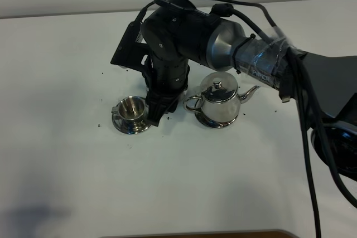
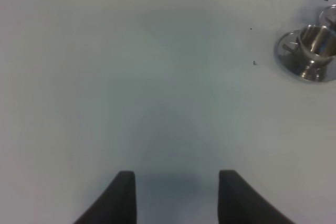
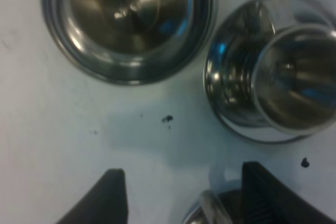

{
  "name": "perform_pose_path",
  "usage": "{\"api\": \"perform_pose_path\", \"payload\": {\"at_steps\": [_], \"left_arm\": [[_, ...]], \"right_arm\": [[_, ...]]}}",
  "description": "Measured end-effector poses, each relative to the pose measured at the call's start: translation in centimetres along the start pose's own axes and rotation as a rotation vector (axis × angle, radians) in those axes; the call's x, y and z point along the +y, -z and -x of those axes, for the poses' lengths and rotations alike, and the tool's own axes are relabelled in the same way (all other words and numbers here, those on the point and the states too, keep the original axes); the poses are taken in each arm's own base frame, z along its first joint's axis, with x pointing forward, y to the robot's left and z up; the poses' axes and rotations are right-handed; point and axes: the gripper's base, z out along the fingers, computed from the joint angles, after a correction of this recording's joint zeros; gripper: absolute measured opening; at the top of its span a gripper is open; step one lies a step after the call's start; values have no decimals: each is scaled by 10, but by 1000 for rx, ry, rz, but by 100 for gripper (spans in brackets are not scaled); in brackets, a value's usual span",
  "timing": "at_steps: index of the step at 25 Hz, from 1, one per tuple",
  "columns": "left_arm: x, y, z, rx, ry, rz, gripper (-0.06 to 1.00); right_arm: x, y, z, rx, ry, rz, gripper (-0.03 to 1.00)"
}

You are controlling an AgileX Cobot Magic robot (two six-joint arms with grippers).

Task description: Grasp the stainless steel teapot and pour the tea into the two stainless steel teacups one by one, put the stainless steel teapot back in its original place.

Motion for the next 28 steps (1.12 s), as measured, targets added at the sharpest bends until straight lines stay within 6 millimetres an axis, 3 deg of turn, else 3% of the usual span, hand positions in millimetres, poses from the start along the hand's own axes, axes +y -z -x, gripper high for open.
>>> {"api": "perform_pose_path", "payload": {"at_steps": [7,28], "left_arm": [[3,0,0,-3,-14,33,43],[5,0,1,-5,-26,60,43]], "right_arm": [[2,-15,-5,70,14,9,48],[8,-14,-15,180,-9,72,48]]}}
